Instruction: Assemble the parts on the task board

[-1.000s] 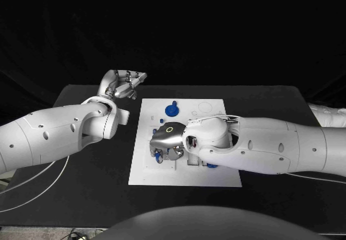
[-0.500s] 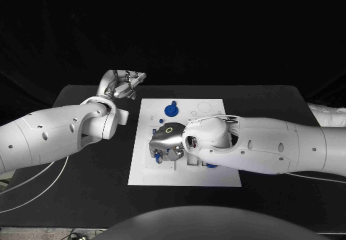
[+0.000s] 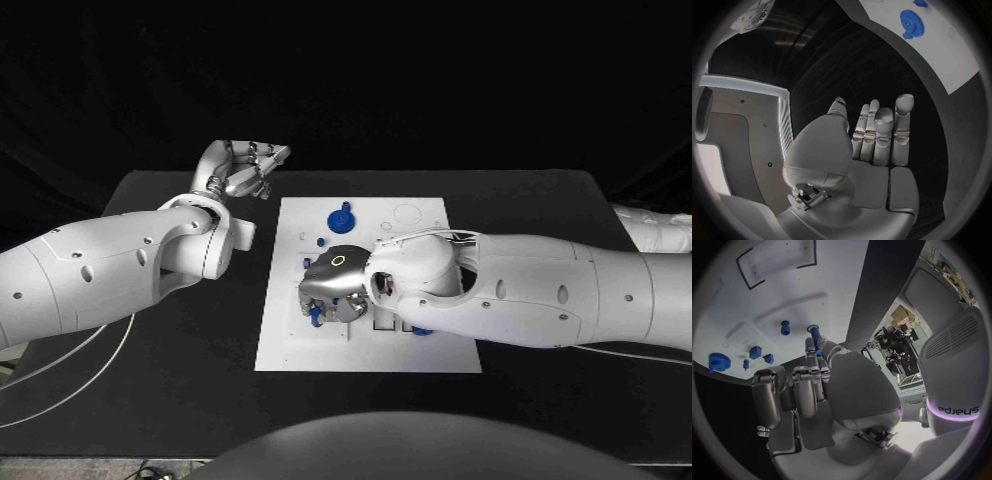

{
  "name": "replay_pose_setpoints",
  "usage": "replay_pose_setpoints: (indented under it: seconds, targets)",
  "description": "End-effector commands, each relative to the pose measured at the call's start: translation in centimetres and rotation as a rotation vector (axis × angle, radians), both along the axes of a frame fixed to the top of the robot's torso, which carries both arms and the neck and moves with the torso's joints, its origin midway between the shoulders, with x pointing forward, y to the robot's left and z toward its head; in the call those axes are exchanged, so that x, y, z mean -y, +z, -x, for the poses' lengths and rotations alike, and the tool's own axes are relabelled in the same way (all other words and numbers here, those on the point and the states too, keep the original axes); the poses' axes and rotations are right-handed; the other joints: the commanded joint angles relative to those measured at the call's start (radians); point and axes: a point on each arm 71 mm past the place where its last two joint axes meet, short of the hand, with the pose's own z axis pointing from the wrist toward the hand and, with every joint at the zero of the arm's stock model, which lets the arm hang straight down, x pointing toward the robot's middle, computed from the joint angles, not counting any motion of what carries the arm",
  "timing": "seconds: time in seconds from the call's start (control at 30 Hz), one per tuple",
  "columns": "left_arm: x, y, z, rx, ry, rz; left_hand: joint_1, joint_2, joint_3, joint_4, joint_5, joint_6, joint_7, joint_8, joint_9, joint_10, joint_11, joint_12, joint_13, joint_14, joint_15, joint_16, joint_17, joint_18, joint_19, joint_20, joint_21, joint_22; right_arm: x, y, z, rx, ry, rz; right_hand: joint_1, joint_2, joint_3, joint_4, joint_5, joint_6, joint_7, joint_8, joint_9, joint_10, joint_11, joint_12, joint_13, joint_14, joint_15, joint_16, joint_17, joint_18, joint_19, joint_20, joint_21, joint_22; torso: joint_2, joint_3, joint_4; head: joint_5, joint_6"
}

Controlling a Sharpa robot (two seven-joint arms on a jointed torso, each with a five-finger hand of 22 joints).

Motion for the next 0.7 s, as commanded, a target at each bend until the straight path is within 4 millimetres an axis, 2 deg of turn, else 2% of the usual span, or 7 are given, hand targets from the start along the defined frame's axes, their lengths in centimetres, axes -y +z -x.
replay_pose_setpoints:
  seconds: [0.03,0.7]
  targets:
    - [0.23,0.14,0.02,0.012,-0.018,0.002,0.001,0.005,-0.006,-0.001,0.004,-0.003,-0.001,0.003,0.002,-0.003,-0.003,0.006,0.001,0.005,0.001,-0.006,-0.001,0.003,0.006,-0.002,-0.007,0.0,0.19,-0.7,0.24,-0.016,0.003,0.054,-0.002,0.001,0.003,0.005,0.003,0.013,0.003,0.007,0.001,-0.009,0.0,-0.004,-0.001,0.106,-0.005,0.004,0.263,-0.007,0.107,0.001,0.004,0.263,0.001,0.0001,0.0004,-0.001,0.0]
    - [0.24,0.13,-0.02,0.011,-0.019,0.001,0.001,0.005,-0.006,-0.001,0.004,-0.003,-0.001,0.003,0.002,-0.003,-0.003,0.006,0.001,0.005,0.001,-0.006,-0.001,0.003,0.006,-0.002,-0.007,0.0,0.2,-0.81,0.27,-0.022,0.002,0.073,-0.002,0.001,0.004,0.005,0.003,0.014,0.002,0.007,0.001,-0.011,-0.001,-0.004,-0.001,0.106,-0.006,0.004,0.263,-0.007,0.107,0.0,0.004,0.263,-0.001,0.0002,-0.0002,-0.004,0.0]
